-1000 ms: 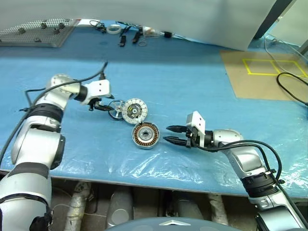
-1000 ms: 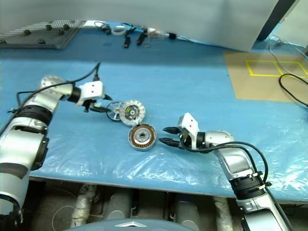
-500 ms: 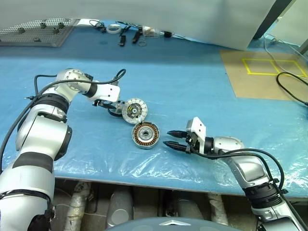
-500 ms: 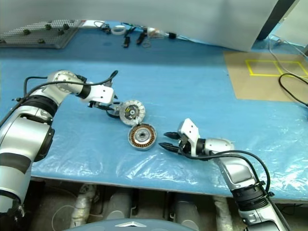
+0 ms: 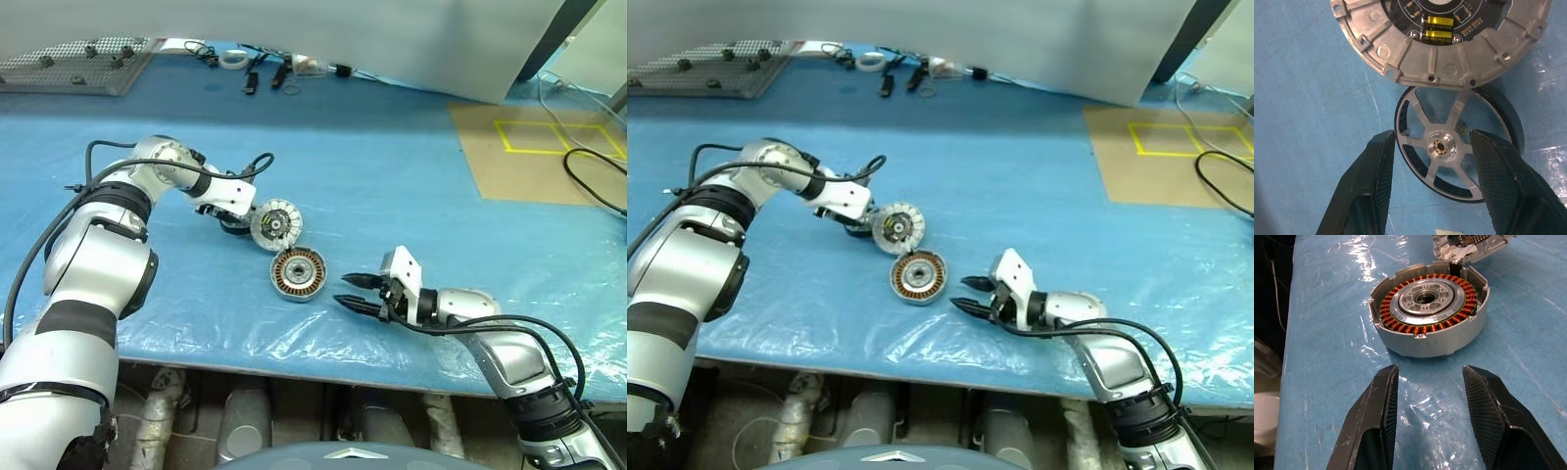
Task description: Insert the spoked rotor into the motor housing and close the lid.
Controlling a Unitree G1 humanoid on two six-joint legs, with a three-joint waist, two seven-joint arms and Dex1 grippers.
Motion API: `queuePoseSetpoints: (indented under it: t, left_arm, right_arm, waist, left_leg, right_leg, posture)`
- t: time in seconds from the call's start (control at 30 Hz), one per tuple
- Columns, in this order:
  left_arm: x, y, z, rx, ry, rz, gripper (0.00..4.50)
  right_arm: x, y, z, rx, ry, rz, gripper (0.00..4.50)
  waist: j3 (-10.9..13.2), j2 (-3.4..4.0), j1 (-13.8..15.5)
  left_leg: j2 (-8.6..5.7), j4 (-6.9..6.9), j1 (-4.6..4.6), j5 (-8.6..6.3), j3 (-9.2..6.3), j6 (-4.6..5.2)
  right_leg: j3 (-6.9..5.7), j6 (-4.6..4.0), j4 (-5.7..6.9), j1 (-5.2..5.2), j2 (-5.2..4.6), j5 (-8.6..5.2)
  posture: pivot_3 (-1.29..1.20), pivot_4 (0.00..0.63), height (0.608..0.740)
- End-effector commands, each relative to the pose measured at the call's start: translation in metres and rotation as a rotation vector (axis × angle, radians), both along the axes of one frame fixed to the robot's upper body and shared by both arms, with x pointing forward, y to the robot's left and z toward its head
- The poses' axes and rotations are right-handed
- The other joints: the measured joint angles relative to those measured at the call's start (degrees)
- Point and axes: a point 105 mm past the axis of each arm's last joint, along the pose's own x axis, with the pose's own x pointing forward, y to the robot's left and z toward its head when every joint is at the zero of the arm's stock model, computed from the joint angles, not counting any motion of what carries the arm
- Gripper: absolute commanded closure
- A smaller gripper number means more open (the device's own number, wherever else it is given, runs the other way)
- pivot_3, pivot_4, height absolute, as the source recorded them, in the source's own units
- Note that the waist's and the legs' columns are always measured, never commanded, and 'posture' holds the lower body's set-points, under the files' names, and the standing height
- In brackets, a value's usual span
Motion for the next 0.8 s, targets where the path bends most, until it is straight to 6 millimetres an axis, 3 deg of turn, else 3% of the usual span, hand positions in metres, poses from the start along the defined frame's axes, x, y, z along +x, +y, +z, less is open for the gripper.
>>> queuePoseSetpoints:
  t: [0.03,0.27,0.4,0.57,0.8]
  left_arm:
    - [0.002,0.007,0.004,0.032,-0.031,0.006,1.98]
    - [0.005,0.003,0.019,-0.033,-0.048,0.021,1.98]
    - [0.003,0.014,0.009,0.006,-0.018,0.053,1.98]
    - [0.006,0.013,0.011,-0.030,-0.012,0.098,1.98]
    - [0.005,0.014,-0.002,-0.028,0.010,0.123,1.98]
  right_arm:
    - [-0.002,0.001,0.016,0.015,-0.051,0.005,2.32]
    - [-0.004,0.000,0.021,0.011,-0.048,-0.005,2.32]
    - [-0.003,0.000,0.019,0.009,-0.046,-0.014,2.32]
    - [-0.005,-0.001,0.013,-0.001,-0.038,-0.009,2.32]
    - [-0.004,-0.003,0.009,-0.008,-0.037,-0.012,2.32]
  waist:
    - [0.0,0.00,0.0]
    - [0.0,0.00,0.0]
    - [0.0,0.00,0.0]
    - [0.0,0.00,0.0]
    - [0.0,0.00,0.0]
  left_leg:
    - [0.00,0.00,0.01,0.00,-0.01,0.00]
    - [-0.02,0.01,0.03,0.00,-0.06,-0.01]
    - [-0.03,0.01,0.04,0.00,-0.08,-0.01]
    - [-0.03,0.01,0.04,0.00,-0.09,-0.01]
    - [-0.04,0.01,0.06,0.00,-0.09,0.00]
  right_leg:
    - [0.00,0.01,0.00,0.01,0.00,0.00]
    - [-0.01,0.03,-0.02,0.07,-0.01,0.02]
    - [-0.02,0.03,-0.02,0.09,-0.01,0.02]
    - [-0.02,0.03,-0.02,0.11,-0.02,0.02]
    - [-0.02,0.03,-0.02,0.12,-0.02,0.02]
  posture:
    - [0.00,0.150,0.740]
    - [0.00,0.150,0.740]
    - [0.00,0.150,0.740]
    - [0.00,0.150,0.740]
    - [0.00,0.150,0.740]
